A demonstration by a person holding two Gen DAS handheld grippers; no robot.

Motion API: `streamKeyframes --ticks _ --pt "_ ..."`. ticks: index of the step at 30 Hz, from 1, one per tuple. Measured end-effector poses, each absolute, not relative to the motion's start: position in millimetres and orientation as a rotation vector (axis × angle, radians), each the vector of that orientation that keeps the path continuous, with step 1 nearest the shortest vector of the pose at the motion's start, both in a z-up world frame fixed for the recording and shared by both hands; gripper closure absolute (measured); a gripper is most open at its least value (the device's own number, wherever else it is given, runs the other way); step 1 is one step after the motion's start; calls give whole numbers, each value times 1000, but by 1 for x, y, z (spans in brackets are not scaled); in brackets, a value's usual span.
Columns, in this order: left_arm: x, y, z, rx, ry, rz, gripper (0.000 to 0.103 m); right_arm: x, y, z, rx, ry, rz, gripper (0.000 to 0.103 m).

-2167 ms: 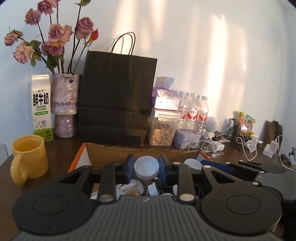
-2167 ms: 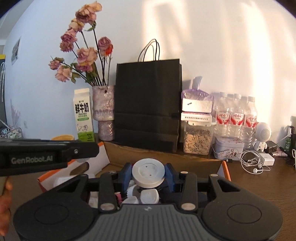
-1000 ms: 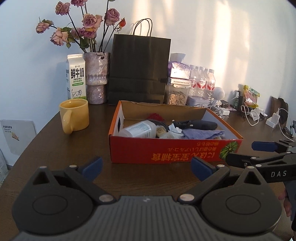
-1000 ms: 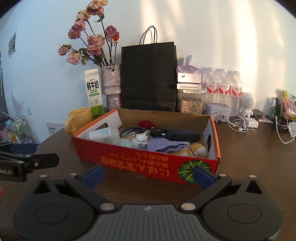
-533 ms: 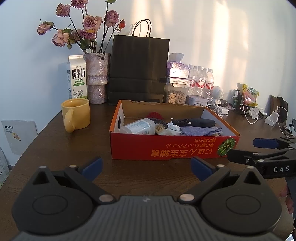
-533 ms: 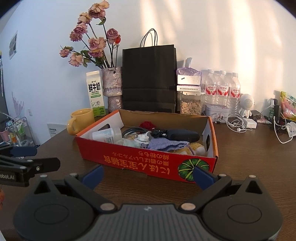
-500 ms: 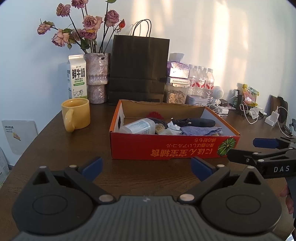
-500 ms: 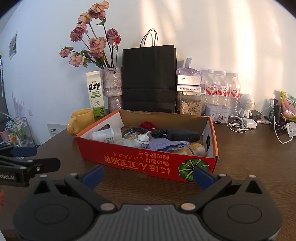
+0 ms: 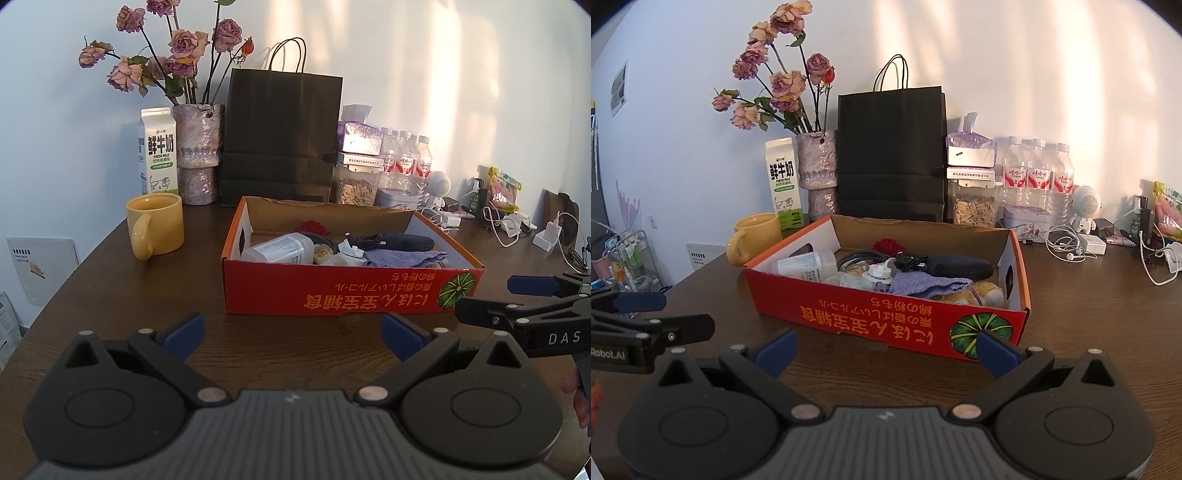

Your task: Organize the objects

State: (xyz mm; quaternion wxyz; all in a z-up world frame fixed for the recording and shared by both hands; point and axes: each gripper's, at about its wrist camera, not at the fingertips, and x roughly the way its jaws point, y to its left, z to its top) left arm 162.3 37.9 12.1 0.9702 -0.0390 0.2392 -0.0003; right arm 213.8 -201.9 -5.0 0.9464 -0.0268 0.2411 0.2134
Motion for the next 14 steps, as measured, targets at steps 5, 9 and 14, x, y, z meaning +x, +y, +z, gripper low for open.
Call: streamKeyframes --ticks 5,9,14 --pt "161 37 12 -73 482 0 0 214 -201 -8 -56 497 436 0" --pt "160 37 11 -79 479 -1 0 214 -200 -9 -57 499 436 0" --pt "161 38 10 -87 493 8 0 214 -200 -10 -58 501 436 0"
